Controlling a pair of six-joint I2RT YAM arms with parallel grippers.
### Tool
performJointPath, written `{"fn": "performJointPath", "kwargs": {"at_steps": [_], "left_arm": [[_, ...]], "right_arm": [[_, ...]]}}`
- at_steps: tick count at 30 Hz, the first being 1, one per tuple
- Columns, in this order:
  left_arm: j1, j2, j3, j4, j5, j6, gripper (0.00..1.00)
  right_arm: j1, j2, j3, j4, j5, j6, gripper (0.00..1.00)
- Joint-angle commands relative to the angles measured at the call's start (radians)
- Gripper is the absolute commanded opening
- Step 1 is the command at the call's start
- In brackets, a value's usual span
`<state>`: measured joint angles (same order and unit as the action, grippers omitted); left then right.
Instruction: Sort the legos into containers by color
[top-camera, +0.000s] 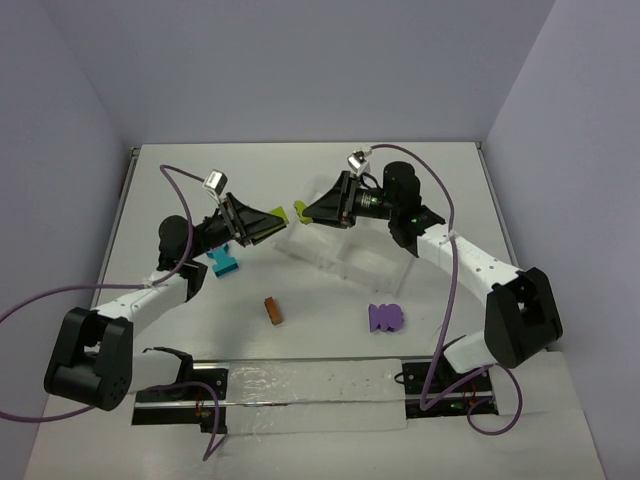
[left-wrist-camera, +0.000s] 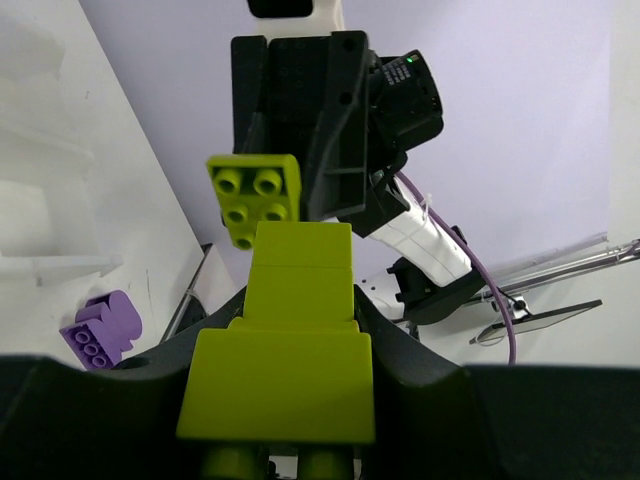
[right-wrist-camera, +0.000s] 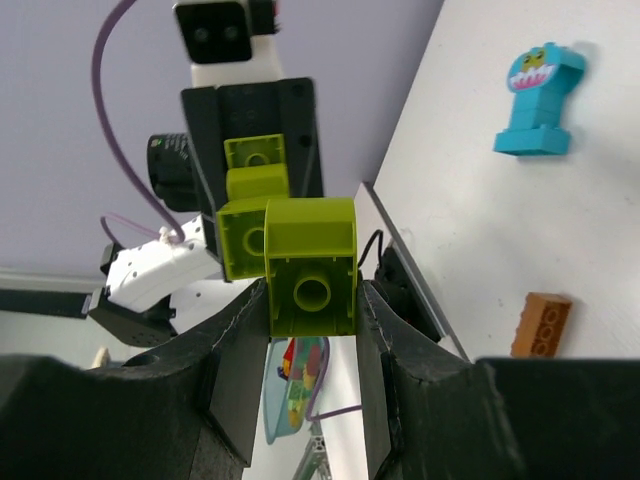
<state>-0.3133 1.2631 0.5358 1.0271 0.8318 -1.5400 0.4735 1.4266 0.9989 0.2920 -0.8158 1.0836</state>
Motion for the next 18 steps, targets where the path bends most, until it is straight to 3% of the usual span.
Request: {"fn": "performJointPath", "kwargs": {"at_steps": [1,5,8,10,13,18], "left_arm": [[0.012,-0.046,0.035,-0.009,-0.019,0.049,0.0],[0.024,-0.064,0.045,-0.066,-0.011,0.078,0.0],[0.035,-0.096,0.056,-0.182,-0.003,0.135,0.0],[0.043,-0.129,0.076,-0.316,-0.007,0.206,0.0],[0.046,-0.157,0.111,-0.436,-0.018,0.297,0.0],[0.046,-0.181,0.128,-0.523,-0.021,0.335,0.0]], "right_arm": [[-0.036,-0.059,0.002,-0.035,0.0,-0.051,0.0],[-0.077,-0.069,0.054,-0.221,0.091,-0.163,0.0],[-0.096,-0.063,0.153,-0.493,0.265,-0.317,0.0],[-0.095,-0.045,0.218,-0.651,0.46,-0.408,0.0],[-0.095,-0.005,0.267,-0.728,0.605,-0.463,0.0],[-0.094,0.078,0.329,-0.762,0.697,-0.492,0.0]]}}
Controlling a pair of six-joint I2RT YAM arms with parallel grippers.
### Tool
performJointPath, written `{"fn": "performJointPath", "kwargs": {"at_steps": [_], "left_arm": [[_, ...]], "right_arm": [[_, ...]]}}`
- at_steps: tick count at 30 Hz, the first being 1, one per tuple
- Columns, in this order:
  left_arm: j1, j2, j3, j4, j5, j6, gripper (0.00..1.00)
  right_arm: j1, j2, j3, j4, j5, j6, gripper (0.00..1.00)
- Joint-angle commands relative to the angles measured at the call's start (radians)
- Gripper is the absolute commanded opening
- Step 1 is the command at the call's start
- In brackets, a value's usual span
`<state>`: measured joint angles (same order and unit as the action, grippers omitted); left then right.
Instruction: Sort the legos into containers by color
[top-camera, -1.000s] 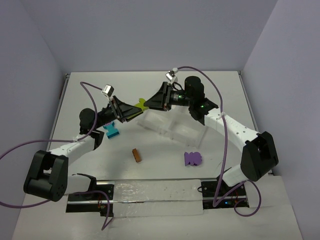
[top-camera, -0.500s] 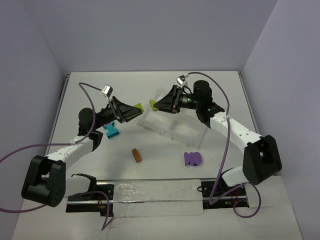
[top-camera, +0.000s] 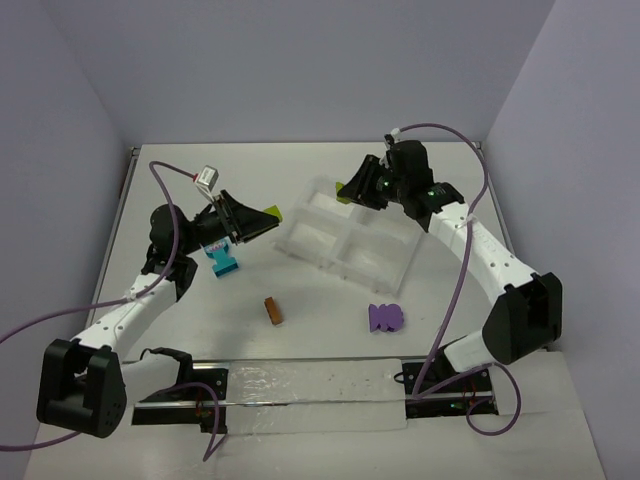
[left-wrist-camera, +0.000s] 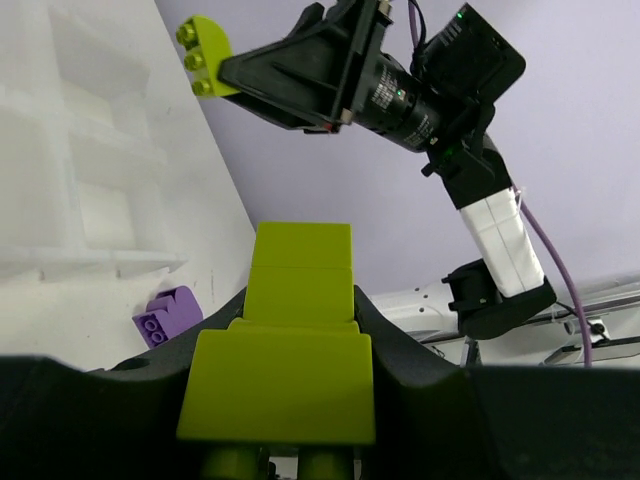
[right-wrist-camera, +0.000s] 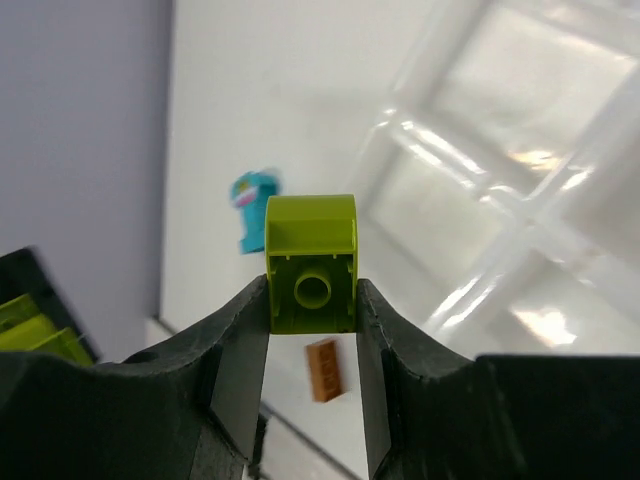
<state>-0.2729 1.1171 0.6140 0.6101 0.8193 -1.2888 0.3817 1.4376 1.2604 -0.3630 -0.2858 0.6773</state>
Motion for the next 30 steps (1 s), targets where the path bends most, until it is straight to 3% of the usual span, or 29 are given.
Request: {"fn": "performJointPath", "kwargs": {"at_steps": [1,21,30], "left_arm": [[0.006,-0.039,0.049,-0.116,-0.009,0.089,0.0],[0.006,-0.078,0.043,-0.216,-0.025,0.144,0.0],[0.006,-0.093,0.058,-0.274,-0.034,0.175,0.0]], "right_arm": [[-0.001,0.082,0.081,-0.113,0.178,-0.09,0.0],[0.0,0.377,0.301,-0.132,0.194,-0.13,0.03],[0.014,0.517,0.415,-0.144,0.187,-0.131,0.12]]}}
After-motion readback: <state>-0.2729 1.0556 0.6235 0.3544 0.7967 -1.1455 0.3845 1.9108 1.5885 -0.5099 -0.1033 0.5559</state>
